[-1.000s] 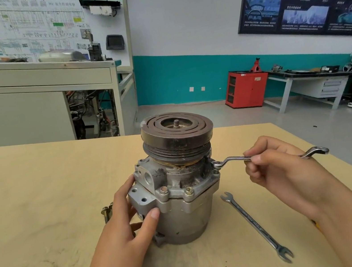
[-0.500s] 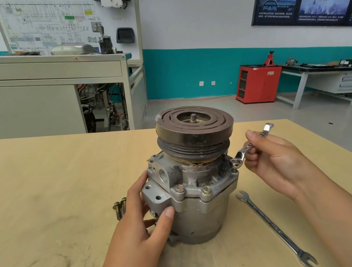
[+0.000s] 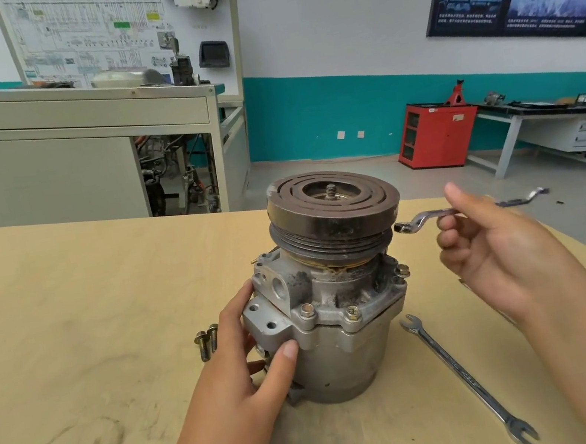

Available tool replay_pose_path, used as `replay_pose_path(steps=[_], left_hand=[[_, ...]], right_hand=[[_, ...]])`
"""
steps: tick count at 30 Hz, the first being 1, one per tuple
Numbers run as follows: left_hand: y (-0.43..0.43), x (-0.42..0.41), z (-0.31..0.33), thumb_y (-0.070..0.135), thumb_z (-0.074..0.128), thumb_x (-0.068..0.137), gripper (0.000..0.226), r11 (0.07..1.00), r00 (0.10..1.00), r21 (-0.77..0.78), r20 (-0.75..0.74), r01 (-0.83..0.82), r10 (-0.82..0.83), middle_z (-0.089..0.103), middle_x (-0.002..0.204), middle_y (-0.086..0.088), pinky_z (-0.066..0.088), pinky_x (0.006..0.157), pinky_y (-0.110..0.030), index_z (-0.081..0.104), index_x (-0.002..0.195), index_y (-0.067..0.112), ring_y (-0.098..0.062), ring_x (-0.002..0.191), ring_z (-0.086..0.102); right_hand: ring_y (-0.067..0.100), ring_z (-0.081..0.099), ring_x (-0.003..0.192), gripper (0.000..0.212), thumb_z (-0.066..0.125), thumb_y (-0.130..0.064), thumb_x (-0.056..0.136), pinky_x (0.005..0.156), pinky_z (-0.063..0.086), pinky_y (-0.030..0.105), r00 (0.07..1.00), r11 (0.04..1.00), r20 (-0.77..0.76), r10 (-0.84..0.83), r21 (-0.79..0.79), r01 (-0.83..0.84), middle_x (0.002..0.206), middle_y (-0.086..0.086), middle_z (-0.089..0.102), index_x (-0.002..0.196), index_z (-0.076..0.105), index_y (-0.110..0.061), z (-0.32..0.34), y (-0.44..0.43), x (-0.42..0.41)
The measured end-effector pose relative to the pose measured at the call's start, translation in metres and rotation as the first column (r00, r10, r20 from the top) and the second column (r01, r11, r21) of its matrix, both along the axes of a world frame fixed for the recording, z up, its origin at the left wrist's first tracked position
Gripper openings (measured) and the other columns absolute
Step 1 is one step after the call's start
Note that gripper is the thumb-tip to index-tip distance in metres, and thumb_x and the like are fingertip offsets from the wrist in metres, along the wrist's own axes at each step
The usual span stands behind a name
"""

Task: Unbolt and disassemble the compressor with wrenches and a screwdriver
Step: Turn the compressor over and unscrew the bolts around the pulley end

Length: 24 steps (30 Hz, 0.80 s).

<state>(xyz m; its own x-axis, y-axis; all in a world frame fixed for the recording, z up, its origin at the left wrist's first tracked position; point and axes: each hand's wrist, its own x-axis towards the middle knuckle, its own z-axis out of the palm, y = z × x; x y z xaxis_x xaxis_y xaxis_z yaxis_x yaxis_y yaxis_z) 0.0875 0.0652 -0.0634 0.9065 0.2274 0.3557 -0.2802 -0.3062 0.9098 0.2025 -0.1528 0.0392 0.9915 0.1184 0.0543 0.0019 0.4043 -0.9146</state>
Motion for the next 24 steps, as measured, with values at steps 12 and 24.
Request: replay_pose_path(steps=[12,24], left_hand=[[0.0,-0.002,0.002,0.064,0.048,0.066,0.07,1.0,1.0,0.025,-0.025,-0.019,0.019,0.059,0.116,0.03,0.042,0.069,-0.002,0.022,0.131,0.061,0.003,0.099,0.063],[0.0,-0.002,0.003,0.065,0.046,0.063,0.075,0.999,0.999,0.042,-0.034,-0.019,0.02,0.056,0.118,0.028,0.043,0.071,-0.003,0.021,0.133,0.057,0.008,0.09,0.064]], right_hand=[[0.021,0.071,0.064,0.005,0.067,-0.014,0.079,0.054,0.053,0.02,0.86,0.902,0.483,-0.165,-0.278,0.329,0.07,0.008,0.072,0.074,0.068,-0.014,-0.025,-0.007,-0.07],[0.007,0.067,0.068,0.005,0.065,-0.031,0.083,0.058,0.052,0.022,0.691,0.69,0.716,-0.103,-0.449,0.567,0.074,-0.012,0.068,0.079,0.065,-0.034,-0.041,0.01,-0.081]])
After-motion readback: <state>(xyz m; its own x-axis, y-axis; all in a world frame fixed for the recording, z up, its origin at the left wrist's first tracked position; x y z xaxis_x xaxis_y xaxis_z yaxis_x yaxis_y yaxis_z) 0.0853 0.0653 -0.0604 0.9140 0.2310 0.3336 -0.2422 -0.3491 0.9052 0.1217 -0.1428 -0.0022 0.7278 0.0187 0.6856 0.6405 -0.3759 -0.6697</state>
